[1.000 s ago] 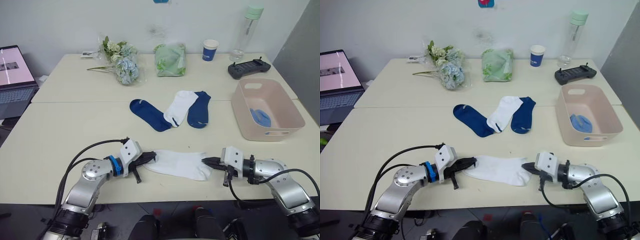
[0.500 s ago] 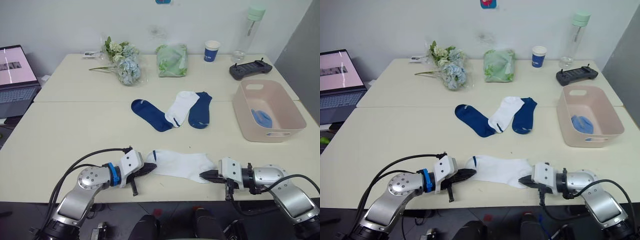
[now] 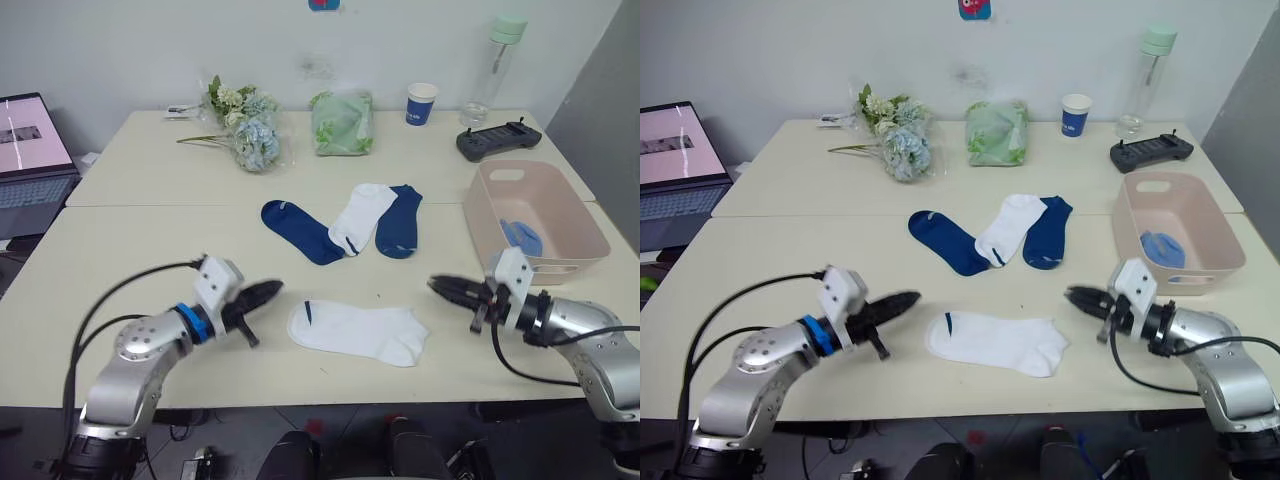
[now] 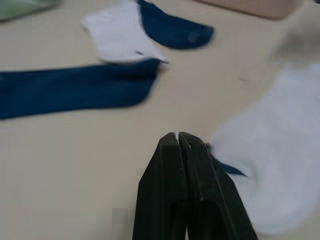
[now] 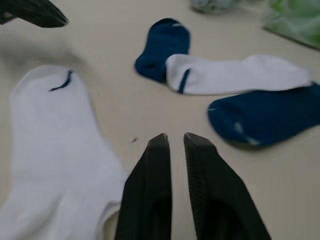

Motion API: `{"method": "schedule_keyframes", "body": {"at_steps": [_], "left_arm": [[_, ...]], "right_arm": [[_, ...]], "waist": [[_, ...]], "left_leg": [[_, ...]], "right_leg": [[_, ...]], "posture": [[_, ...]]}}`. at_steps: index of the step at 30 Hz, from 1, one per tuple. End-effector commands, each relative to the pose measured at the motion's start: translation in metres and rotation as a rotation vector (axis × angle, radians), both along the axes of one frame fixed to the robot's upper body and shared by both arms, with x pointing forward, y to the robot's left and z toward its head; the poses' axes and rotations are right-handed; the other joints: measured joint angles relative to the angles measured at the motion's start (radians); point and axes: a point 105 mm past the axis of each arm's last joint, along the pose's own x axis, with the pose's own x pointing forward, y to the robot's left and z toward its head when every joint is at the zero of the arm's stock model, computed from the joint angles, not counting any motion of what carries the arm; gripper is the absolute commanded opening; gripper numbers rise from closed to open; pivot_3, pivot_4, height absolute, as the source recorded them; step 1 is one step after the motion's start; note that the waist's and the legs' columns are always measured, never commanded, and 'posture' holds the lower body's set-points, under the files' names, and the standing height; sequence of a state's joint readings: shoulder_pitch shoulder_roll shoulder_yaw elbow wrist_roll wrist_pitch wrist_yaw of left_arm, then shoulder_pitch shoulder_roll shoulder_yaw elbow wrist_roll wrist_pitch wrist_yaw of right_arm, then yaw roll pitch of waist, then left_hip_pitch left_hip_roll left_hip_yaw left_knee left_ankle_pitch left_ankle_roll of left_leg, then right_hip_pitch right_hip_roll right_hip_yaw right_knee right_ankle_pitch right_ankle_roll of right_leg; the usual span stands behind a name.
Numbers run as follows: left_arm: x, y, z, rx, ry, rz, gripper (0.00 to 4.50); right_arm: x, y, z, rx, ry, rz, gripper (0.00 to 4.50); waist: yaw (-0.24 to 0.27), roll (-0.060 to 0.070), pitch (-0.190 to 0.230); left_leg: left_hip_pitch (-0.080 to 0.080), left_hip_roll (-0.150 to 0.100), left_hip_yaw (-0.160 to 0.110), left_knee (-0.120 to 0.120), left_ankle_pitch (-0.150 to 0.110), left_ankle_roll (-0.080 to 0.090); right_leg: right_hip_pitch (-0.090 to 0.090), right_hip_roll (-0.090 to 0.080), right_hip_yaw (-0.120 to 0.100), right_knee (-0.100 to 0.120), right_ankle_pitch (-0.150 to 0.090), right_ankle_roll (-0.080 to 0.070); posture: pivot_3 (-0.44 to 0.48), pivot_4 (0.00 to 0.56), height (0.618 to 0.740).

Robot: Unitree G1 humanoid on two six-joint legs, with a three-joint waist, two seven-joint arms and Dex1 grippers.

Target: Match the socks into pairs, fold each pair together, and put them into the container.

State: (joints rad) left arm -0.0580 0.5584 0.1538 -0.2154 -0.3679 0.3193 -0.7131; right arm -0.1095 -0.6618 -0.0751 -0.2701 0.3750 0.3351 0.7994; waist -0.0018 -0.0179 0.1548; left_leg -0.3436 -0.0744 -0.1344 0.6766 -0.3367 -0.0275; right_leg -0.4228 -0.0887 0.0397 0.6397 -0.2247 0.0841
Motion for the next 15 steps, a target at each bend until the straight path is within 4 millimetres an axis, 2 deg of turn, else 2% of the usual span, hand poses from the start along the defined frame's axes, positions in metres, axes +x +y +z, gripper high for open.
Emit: {"method": "schedule_keyframes", "body": {"at_steps": [1, 4, 8, 9, 11, 15], "left_arm": [[0.006, 0.021, -0.007, -0.004, -0.03, 0.143, 1.5], [0.004, 0.021, -0.012, -0.013, -0.028, 0.163, 2.5], [-0.001, 0.019, -0.016, -0.013, -0.022, 0.163, 3.66], [-0.001, 0.019, -0.016, -0.013, -0.021, 0.162, 3.99], [-0.003, 0.02, -0.018, 0.01, -0.016, 0.152, 4.46], [-0.002, 0.023, -0.012, 0.016, -0.029, 0.151, 4.46]], "right_arm": [[0.012, -0.002, -0.008, 0.008, -0.039, -0.097, 1.98], [0.017, 0.0, -0.012, 0.022, -0.056, -0.132, 3.09], [0.016, -0.001, -0.017, 0.018, -0.049, -0.14, 4.31], [0.017, -0.002, -0.018, 0.014, -0.048, -0.142, 4.5], [0.021, -0.005, -0.017, -0.011, -0.067, -0.16, 4.5], [0.026, 0.0, -0.014, -0.036, -0.073, -0.136, 4.5]], "waist": [[0.0, 0.0, 0.0], [0.0, 0.0, 0.0], [-0.001, 0.0, 0.0], [-0.001, 0.0, 0.0], [-0.001, 0.0, 0.0], [-0.003, 0.001, 0.0]], "left_leg": [[0.0, 0.0, 0.0, 0.0, 0.0, 0.0], [-0.002, 0.0, 0.0, 0.001, 0.0, 0.0], [-0.002, 0.0, 0.0, 0.001, 0.0, 0.0], [-0.002, 0.0, 0.0, 0.001, 0.0, 0.0], [-0.002, 0.0, 0.0, 0.001, 0.0, 0.0], [-0.001, -0.001, 0.001, 0.001, 0.0, 0.0]], "right_leg": [[0.0, 0.0, 0.0, -0.001, 0.0, 0.0], [-0.002, -0.001, 0.001, 0.0, 0.0, 0.0], [-0.002, -0.001, 0.001, 0.001, 0.0, 0.0], [-0.002, -0.001, 0.001, 0.0, 0.0, 0.0], [-0.002, -0.001, 0.001, 0.001, 0.0, 0.0], [-0.002, 0.0, 0.001, 0.001, 0.0, 0.0]], "posture": [[0.0, 0.15, 0.74], [0.0, 0.15, 0.74], [0.0, 0.15, 0.74], [0.0, 0.15, 0.74], [0.0, 0.15, 0.74], [0.0, 0.15, 0.74]]}}
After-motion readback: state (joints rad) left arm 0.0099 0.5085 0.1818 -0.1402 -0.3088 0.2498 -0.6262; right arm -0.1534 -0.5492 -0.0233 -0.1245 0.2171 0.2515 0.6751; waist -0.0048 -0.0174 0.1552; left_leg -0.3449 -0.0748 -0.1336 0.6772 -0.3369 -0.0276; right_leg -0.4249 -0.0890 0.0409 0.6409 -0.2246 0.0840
